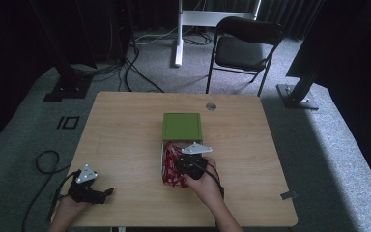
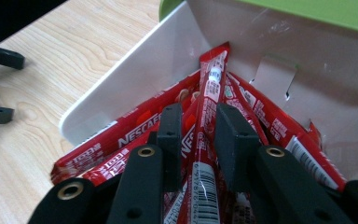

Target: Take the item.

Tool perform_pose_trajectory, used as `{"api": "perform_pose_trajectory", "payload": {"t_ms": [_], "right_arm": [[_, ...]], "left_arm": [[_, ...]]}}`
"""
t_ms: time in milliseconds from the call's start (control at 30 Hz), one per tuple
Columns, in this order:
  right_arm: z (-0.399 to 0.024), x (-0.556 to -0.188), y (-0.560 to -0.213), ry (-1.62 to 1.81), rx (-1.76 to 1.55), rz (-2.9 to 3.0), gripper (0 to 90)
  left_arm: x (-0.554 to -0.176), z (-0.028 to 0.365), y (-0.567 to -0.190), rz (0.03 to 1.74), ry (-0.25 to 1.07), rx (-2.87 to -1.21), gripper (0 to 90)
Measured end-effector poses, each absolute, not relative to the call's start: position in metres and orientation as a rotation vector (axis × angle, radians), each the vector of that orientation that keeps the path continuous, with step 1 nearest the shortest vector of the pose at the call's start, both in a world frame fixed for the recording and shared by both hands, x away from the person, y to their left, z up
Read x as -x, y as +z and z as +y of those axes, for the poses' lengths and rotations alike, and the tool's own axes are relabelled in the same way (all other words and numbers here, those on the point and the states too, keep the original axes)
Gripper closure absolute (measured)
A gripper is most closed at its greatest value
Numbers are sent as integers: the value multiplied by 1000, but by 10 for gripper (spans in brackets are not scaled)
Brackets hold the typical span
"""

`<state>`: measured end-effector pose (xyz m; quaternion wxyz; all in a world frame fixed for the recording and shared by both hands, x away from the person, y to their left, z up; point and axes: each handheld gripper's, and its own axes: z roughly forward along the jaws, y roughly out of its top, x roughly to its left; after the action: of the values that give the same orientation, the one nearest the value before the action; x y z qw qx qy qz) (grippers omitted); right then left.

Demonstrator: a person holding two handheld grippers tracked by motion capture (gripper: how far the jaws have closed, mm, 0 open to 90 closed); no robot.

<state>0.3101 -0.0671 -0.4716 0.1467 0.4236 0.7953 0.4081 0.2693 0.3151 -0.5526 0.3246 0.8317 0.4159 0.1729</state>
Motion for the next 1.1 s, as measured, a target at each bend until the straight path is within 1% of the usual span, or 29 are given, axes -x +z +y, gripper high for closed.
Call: {"api": "perform_pose_trajectory", "payload": {"t_ms": [167,500,533,600,633,900,1100], "right_arm": [[-64,-313,-476,1134,-1223,2282,754],[-57,-318,-482,1069,-1227,2288,755],[-57,-319,-482,1065,-1233,2290,762],[-57,-319,-483,1051,-1235,2289,824],[-57,-319,-483,1057,-1244,2283,829],[-67,-310,-468,1144,-1245,2256,830],[-71,-305,-467,1155,-1230,2280,830]], "left_arm": [[-269,315,-553,1091,453,-2180,8],[-269,315,-553,1091,453,-2180,7],[-269,315,-553,1091,454,-2180,7],[-269,315,-553,1091,453,-2181,7],[-269,315,-553,1091,453,-2181,7],[-269,315,-553,1091,453,-2179,8],[-269,315,-553,1092,453,-2178,7]]}}
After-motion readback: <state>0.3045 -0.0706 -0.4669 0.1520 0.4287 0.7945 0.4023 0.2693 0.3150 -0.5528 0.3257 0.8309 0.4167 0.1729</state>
